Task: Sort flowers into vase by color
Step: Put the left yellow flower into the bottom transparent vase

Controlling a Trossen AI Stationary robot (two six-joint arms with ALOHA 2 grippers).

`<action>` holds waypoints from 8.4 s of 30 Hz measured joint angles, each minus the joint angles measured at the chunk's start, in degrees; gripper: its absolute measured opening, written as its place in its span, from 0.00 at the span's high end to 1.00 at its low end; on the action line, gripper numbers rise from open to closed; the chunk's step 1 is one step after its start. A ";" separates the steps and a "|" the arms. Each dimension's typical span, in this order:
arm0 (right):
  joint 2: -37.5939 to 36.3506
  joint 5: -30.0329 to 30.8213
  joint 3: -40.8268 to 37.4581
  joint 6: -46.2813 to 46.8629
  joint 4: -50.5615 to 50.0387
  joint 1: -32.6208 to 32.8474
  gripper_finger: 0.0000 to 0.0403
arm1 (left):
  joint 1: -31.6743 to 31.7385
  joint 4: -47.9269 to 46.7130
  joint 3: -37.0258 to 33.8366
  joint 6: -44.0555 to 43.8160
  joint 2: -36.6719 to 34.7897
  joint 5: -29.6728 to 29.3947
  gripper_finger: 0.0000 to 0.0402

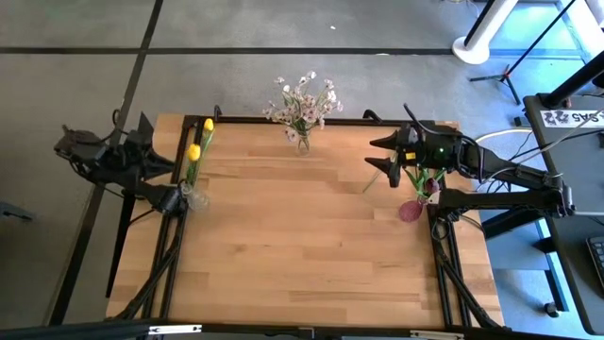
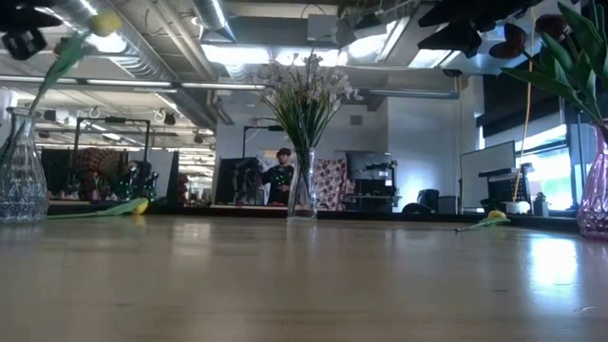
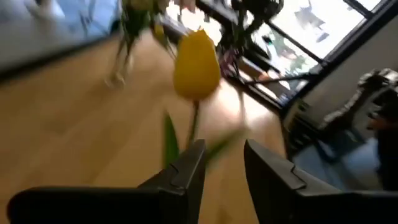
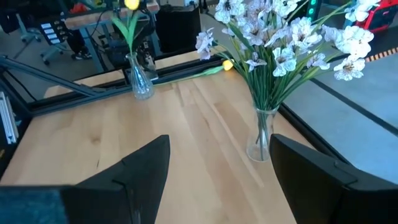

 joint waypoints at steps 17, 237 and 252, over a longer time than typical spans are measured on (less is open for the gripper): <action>2.66 -2.08 0.04 3.04 3.50 0.01 0.32 | 0.00 -17.36 19.55 -0.60 27.14 -1.01 0.73; 8.24 6.56 0.00 8.41 0.78 0.00 0.32 | 17.14 -5.23 27.34 42.06 26.29 -5.81 1.00; 8.24 6.58 0.00 9.53 1.11 0.00 0.32 | 17.14 -9.24 32.18 43.31 26.27 -6.67 1.00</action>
